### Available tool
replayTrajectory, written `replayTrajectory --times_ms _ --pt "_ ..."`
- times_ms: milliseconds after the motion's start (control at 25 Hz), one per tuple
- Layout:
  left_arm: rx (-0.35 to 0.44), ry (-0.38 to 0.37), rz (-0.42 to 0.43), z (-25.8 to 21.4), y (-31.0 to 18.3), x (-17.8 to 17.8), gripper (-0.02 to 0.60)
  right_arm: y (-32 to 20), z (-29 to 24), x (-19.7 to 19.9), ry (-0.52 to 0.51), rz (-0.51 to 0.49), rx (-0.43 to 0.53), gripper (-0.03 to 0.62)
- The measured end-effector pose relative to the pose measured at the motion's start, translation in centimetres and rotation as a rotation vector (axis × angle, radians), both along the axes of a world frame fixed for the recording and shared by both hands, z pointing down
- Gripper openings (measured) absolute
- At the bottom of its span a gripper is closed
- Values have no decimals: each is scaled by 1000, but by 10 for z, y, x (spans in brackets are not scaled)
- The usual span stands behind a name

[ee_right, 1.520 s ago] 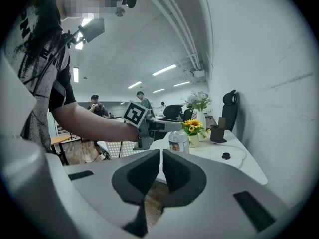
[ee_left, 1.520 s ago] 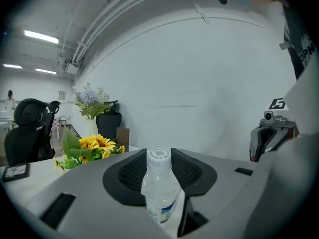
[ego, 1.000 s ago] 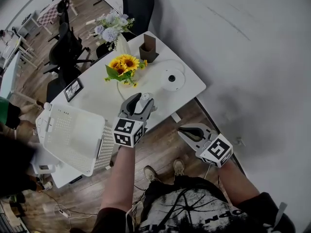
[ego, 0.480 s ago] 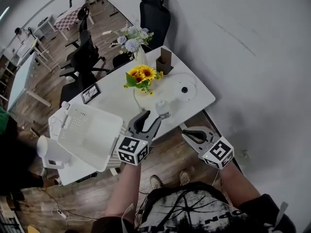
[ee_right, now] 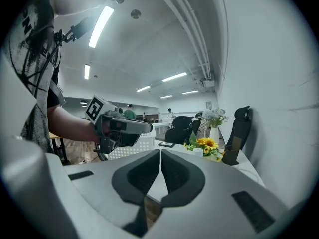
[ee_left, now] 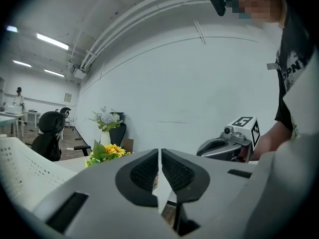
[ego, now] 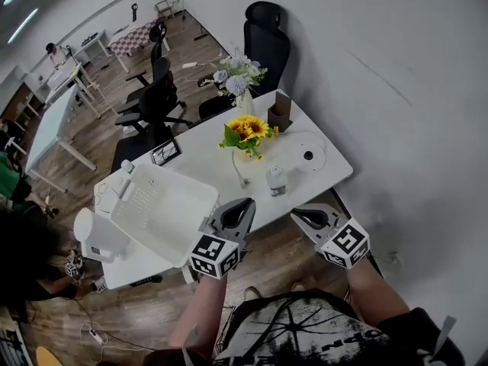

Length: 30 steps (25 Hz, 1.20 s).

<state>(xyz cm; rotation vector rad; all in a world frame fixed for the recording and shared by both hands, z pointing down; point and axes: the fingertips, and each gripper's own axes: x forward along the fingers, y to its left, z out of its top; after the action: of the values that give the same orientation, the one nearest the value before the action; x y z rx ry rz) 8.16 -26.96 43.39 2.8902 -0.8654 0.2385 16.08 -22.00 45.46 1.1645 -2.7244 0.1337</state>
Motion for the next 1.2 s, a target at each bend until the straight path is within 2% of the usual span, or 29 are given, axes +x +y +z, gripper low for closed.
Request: replayTrajectory --times_ms 440,1200 --pt "-21 18 -28 -1 13 -30 11 -9 -10 -16 -38 6 4 23" --pt "-52 -2 -7 11 12 -32 11 -14 -6 -24 -22 -4 -18 21"
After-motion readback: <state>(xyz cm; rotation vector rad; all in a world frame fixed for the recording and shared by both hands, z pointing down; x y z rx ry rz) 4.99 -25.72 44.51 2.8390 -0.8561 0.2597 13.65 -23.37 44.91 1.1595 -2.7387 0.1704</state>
